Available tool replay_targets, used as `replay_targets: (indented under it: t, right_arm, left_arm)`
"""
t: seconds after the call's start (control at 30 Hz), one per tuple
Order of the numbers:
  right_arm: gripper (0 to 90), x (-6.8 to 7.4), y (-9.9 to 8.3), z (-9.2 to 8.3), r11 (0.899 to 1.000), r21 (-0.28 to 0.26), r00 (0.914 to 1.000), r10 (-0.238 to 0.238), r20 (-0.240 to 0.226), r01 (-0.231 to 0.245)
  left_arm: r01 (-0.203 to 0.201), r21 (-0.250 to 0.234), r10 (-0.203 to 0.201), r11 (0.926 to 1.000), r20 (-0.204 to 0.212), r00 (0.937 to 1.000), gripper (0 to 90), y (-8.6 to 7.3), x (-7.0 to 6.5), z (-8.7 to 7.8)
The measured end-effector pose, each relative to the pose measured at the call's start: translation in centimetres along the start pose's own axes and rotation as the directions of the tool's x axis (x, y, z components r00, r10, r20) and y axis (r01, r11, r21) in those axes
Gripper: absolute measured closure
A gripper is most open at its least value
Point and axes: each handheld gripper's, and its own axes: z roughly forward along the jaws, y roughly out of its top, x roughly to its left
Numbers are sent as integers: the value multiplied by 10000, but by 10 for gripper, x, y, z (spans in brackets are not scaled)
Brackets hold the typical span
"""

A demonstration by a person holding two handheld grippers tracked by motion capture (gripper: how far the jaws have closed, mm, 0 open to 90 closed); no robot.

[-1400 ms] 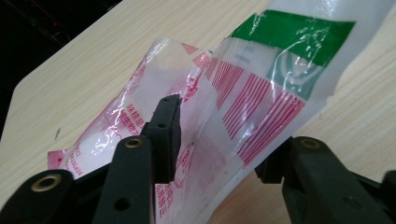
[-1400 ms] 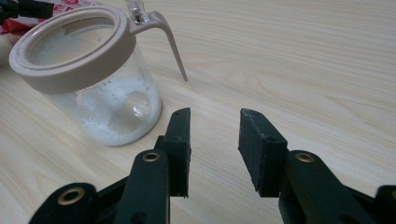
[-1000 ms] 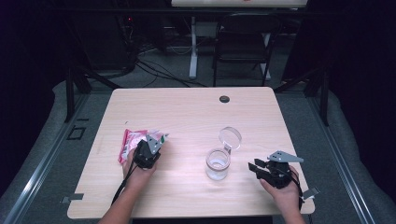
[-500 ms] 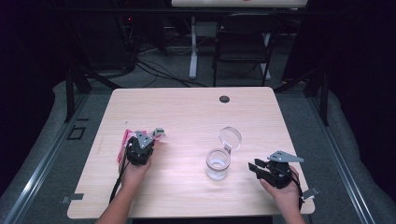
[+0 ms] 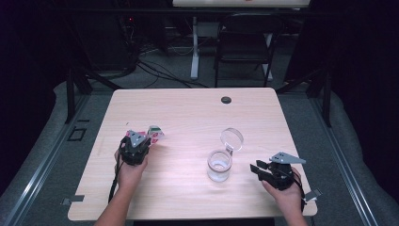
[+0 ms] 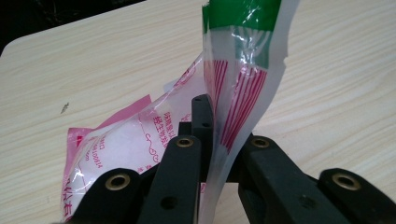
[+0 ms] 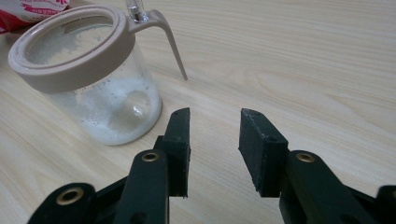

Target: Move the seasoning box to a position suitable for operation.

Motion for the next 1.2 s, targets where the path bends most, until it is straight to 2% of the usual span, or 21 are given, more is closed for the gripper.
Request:
replay_targets:
  t: [0.3,0.37,0.53,0.67,0.77,0.93,1.2]
  right_arm:
    - [635,1,0,0,10000,-15,10000,-11,-31,11]
    - [633,1,1,1,10000,-57,10000,-13,-87,12]
    - [632,1,1,2,10000,-75,9999,30,-133,-31]
    - [633,2,1,3,10000,-55,9999,-6,-139,5]
    - [632,2,1,3,10000,-61,9999,5,-140,-6]
    - [631,1,1,2,9999,-85,9999,54,-113,-55]
    - [631,0,0,1,10000,-32,10000,28,-63,-28]
  left_arm:
    - [575,-459,-583,9973,-147,9982,888,4,16,-16]
    - [854,-625,-871,9944,-255,9959,890,5,24,-23]
    - [1197,-822,-1233,9894,-414,9915,894,7,35,-34]
    - [1125,-929,-1182,9893,-581,9913,898,10,40,-41]
    - [860,-1021,-947,9911,-832,9920,900,15,42,-48]
    - [719,-1085,-837,9915,-1092,9905,900,20,48,-52]
    - [902,-1340,-1073,9869,-1266,9861,900,25,62,-63]
